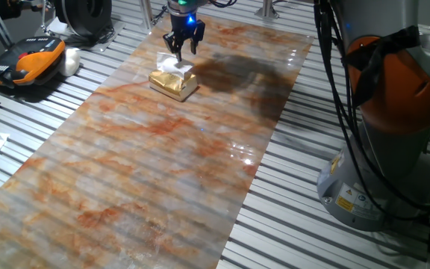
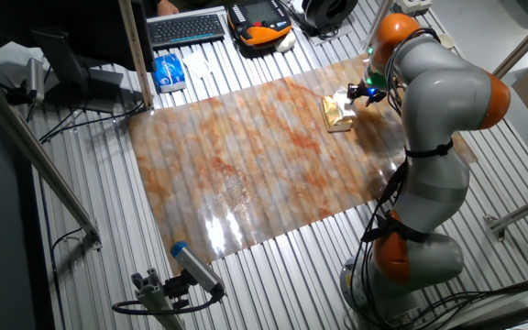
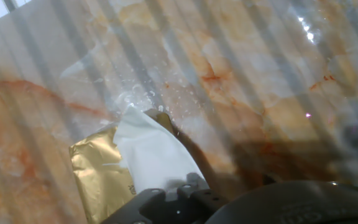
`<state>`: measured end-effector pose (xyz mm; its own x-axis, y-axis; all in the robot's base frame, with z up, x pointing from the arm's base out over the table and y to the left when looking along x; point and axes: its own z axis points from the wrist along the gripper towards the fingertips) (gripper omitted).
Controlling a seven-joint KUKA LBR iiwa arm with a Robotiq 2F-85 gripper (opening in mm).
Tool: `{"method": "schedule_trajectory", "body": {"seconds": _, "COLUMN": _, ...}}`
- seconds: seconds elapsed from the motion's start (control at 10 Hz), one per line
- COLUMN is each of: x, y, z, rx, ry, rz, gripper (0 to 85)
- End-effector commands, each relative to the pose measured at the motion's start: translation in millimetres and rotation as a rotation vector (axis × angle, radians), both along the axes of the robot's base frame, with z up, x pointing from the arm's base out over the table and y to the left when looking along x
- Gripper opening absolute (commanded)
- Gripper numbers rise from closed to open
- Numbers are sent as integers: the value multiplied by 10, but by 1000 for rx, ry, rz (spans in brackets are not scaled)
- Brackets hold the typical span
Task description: Pull out a napkin
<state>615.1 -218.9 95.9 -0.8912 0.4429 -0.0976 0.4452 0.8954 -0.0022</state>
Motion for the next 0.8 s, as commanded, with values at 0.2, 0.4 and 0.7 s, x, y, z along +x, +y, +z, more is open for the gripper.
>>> {"method": "schedule_trajectory", "body": {"seconds": 0.2, "x": -1, "y": 10, "z": 0, "rx": -6, "ry": -1, "rz": -1, "gripper": 510}}
{"method": "schedule_trajectory", "body": {"seconds": 0.4, "x": 5, "y": 77, "z": -31, "rx": -15, "ry": -5, "rz": -12, "gripper": 510}}
{"method": "schedule_trajectory", "body": {"seconds": 0.7, "x": -11, "y": 120, "z": -51, "rx": -12, "ry": -7, "rz": -13, "gripper": 510}}
